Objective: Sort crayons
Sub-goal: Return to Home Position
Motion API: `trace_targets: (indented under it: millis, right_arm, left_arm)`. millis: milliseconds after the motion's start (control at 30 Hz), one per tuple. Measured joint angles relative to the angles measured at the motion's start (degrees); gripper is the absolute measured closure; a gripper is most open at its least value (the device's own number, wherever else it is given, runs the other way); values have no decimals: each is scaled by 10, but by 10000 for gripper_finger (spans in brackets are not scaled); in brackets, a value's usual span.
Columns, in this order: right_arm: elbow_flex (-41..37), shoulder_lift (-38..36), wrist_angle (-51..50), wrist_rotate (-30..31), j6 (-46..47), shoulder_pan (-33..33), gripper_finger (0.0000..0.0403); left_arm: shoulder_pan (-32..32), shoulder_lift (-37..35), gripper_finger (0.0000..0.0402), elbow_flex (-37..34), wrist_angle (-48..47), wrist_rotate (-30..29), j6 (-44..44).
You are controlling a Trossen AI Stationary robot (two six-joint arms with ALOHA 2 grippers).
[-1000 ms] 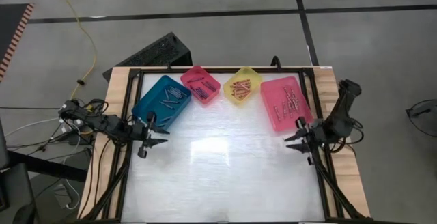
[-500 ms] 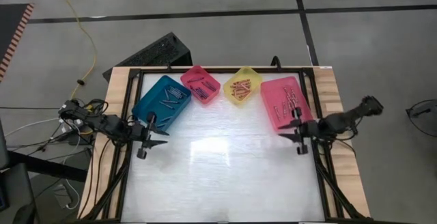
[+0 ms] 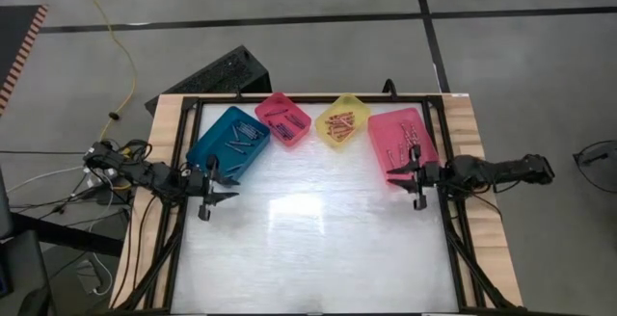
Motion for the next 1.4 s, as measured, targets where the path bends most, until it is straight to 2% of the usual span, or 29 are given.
trace_targets:
  millis: [233,500,567,767,933,1067,1267,1400]
  right_arm:
    - [0,0,-4,-4,-7,-28,290]
    - [0,0,-9,-18,-4,-29,290]
    - [0,0,-9,-19,-5,-29,290]
    - [0,0,-9,-19,-5,-29,290]
    - [-1,0,-9,-19,1,-30,290]
    - [-1,0,-9,-19,-1,-30,290]
    - [-1,2,-9,-18,-1,-30,290]
    - [-1,2,-9,-18,-2,-30,290]
  left_arm:
    - [0,0,278,1,-4,2,14]
    - [0,0,278,2,-18,114,19]
    - [5,0,278,3,-19,124,26]
    - [70,1,278,3,-19,121,50]
    - [144,1,278,3,-26,166,35]
    - [176,1,278,3,-21,152,37]
    - [185,1,278,2,-11,79,15]
    - [185,2,278,2,-11,72,7]
